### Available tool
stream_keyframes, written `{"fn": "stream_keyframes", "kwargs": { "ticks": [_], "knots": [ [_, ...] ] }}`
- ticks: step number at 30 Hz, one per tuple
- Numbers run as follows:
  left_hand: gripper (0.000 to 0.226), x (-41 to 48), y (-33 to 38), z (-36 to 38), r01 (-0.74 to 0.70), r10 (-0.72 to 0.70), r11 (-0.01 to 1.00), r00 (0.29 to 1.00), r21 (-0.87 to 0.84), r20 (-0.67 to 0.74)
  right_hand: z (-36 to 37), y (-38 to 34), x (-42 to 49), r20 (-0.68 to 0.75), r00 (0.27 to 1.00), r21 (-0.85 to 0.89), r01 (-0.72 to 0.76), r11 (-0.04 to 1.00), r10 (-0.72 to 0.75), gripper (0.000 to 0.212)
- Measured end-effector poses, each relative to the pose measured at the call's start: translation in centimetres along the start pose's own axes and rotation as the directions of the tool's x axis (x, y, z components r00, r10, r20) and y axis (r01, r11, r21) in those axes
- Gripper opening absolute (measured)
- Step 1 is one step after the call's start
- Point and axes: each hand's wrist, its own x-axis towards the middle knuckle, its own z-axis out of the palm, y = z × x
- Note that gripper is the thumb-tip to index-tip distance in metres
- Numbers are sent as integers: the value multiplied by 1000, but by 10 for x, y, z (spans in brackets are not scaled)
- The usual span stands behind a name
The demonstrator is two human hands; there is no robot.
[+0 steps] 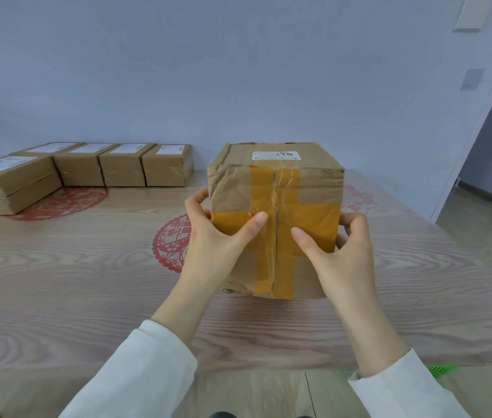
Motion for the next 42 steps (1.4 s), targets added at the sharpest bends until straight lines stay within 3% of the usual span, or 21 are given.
{"fn": "stream_keyframes", "kwargs": {
  "ticks": [5, 11, 14, 17, 22, 27, 30, 32, 34, 37, 40, 42],
  "knots": [
    [71, 2, 2, 3, -36, 36, 999, 999, 9, 29, 1, -4, 2, 18, 1000, -16, 23, 1000, -23, 77],
    [66, 4, 0, 0, -21, 21, 1000, 1000, 14, 9, 3, 3, 4, 18, 998, -48, 54, 997, -53, 56],
    [64, 6, 0, -1, -29, 29, 999, 1000, 41, 3, 3, 0, 3, 49, 996, 11, 77, 997, -77, 70],
    [64, 8, 1, -2, -55, 54, 996, 998, 72, 10, -1, -4, 6, 106, 975, 37, 190, 981, -193, 100],
    [65, 16, 7, -4, -75, 69, 991, 996, 111, 56, -6, -8, 13, 116, 970, -71, 224, 972, -215, 77],
    [85, 19, 7, -3, -33, 20, 996, 989, 88, 147, -14, -19, 22, 84, 986, 17, 142, 990, -143, 72],
    [118, 15, -1, -3, 116, -118, 993, 986, 23, 118, -19, -21, 32, 18, 999, 138, 31, 990, -34, 69],
    [126, 10, -7, -3, 223, -219, 974, 971, -34, 97, -21, -23, 38, -22, 998, 248, -45, 968, 53, 66],
    [120, 5, -12, -1, 265, -255, 963, 956, -56, 144, -22, -24, 43, -29, 987, 366, -135, 921, 156, 62],
    [94, 0, -12, 4, 229, -201, 970, 946, -86, 254, -20, -25, 46, 27, 949, 434, -295, 851, 315, 61],
    [88, 7, -10, 6, 226, -180, 961, 950, -162, 255, -20, -22, 49, 104, 904, 369, -422, 828, 414, 45],
    [75, 14, -8, 5, 213, -174, 962, 959, -170, 222, -21, -14, 53, 107, 897, 230, -443, 867, 430, 32]
  ]
}}
